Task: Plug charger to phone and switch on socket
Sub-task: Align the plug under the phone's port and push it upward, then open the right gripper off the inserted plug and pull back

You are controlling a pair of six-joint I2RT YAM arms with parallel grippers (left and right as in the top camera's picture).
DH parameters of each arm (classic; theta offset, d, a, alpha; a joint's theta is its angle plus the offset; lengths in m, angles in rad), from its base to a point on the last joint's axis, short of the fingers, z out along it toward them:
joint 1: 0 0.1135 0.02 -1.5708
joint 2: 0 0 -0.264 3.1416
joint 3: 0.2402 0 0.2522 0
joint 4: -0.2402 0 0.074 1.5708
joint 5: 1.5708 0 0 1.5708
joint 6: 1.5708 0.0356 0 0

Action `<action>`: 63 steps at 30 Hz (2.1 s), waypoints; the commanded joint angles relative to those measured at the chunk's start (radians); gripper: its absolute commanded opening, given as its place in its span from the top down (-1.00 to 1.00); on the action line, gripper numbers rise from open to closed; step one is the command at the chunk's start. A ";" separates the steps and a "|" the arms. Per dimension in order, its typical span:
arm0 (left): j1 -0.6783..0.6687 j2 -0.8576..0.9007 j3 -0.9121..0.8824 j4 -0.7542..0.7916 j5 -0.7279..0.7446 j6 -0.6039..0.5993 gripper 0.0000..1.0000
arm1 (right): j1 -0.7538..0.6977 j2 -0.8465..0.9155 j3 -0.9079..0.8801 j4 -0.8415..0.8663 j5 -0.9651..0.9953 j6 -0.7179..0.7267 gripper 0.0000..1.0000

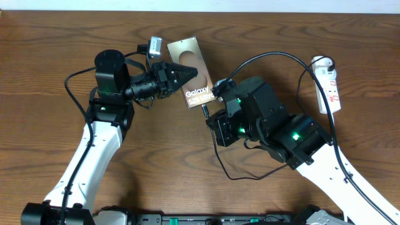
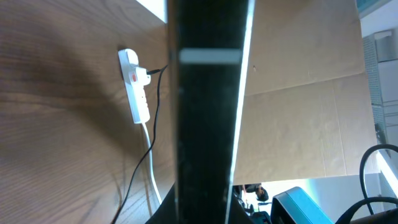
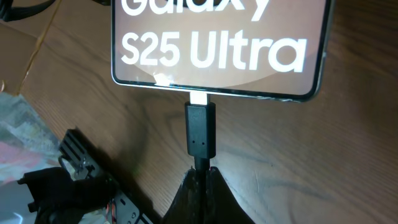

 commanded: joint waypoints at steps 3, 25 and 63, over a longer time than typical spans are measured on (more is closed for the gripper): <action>0.002 -0.011 0.013 0.016 0.035 -0.008 0.85 | -0.002 0.008 0.002 0.023 0.023 -0.038 0.98; 0.002 -0.011 0.013 0.016 0.088 0.046 0.86 | -0.009 0.008 0.003 0.171 0.095 -0.041 0.89; 0.000 -0.010 0.013 -0.115 0.040 0.279 0.85 | -0.007 -0.059 0.003 0.002 0.030 0.012 -0.24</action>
